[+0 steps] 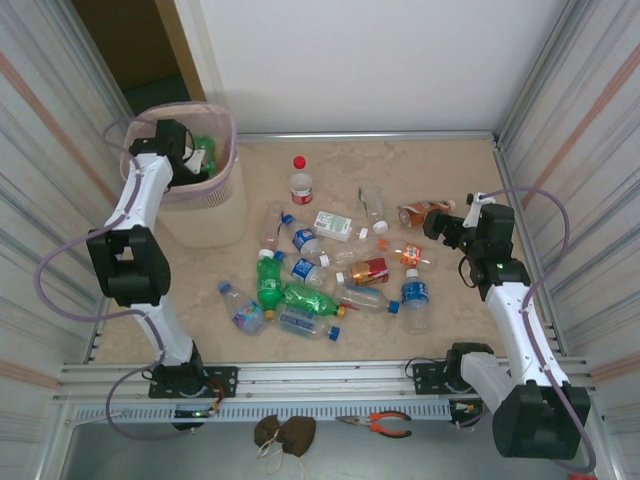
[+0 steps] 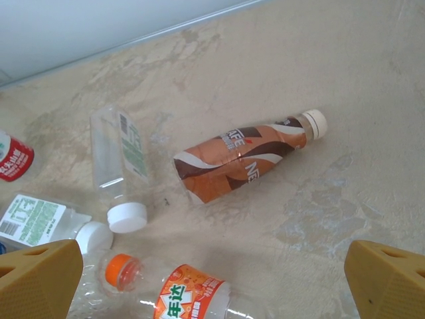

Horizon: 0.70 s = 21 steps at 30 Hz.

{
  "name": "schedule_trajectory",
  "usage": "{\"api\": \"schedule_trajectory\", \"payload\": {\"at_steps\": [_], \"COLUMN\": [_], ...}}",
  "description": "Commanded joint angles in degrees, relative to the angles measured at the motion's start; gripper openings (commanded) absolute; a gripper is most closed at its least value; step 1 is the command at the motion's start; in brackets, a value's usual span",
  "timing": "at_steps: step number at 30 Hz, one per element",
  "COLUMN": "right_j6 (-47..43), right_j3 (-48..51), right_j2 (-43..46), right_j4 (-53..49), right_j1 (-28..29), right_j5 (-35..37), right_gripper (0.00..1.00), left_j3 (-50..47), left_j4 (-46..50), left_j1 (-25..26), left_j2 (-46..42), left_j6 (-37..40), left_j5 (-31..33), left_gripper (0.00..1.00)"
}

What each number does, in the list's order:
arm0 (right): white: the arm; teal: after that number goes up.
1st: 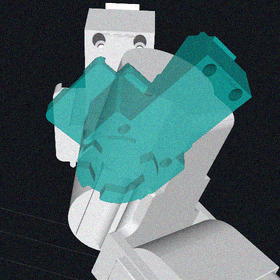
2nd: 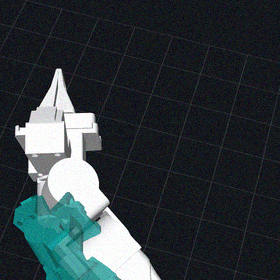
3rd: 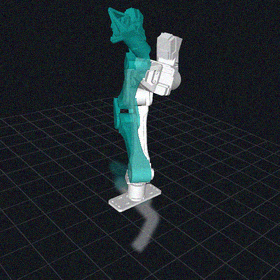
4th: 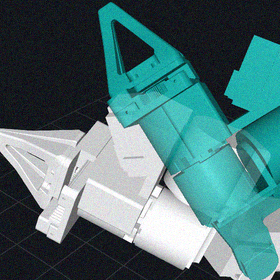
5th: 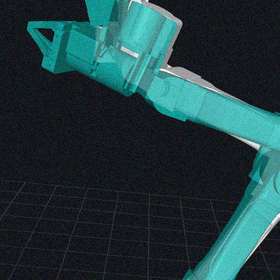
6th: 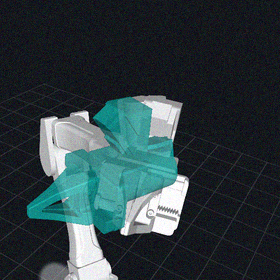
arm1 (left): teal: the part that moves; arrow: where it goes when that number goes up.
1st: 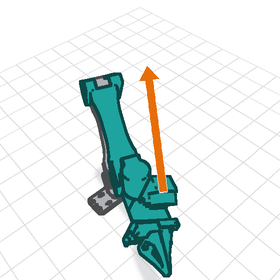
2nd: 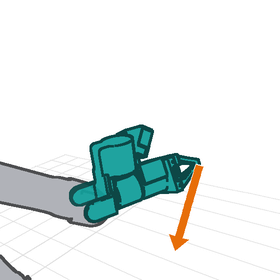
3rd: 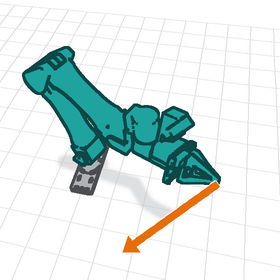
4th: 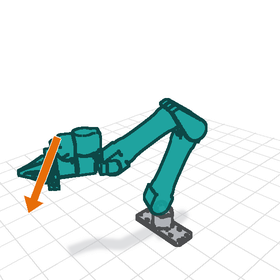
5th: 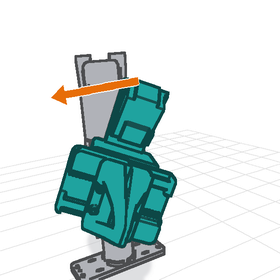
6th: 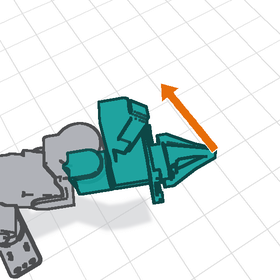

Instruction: Put the plastic bottles in the bin

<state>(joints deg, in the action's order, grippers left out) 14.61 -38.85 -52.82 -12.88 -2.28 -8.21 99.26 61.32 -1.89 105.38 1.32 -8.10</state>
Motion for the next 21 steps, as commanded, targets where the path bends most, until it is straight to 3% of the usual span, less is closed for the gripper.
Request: {"api": "schedule_trajectory", "payload": {"at_steps": [1, 16, 21], "right_j6": [1.2, 1.2, 1.1], "right_j3": [0.6, 0.7, 0.4], "right_j2": [-0.3, -0.9, -0.8], "right_j4": [1.6, 1.5, 1.2], "right_j1": [-0.4, -0.4, -0.4], "right_j5": [-1.5, -1.2, -1.2], "right_gripper": [1.00, 1.00, 1.00], "left_j3": [-0.9, -0.1, -0.1], "left_j4": [2.2, -5.5, -10.0], "left_j1": [0.6, 0.9, 0.8], "left_j2": [-4.0, 6.0, 8.5], "left_j6": [-0.8, -4.0, -4.4], "left_j5": [-0.8, -8.9, -11.1], "left_gripper": [0.18, 0.26, 0.40]}}
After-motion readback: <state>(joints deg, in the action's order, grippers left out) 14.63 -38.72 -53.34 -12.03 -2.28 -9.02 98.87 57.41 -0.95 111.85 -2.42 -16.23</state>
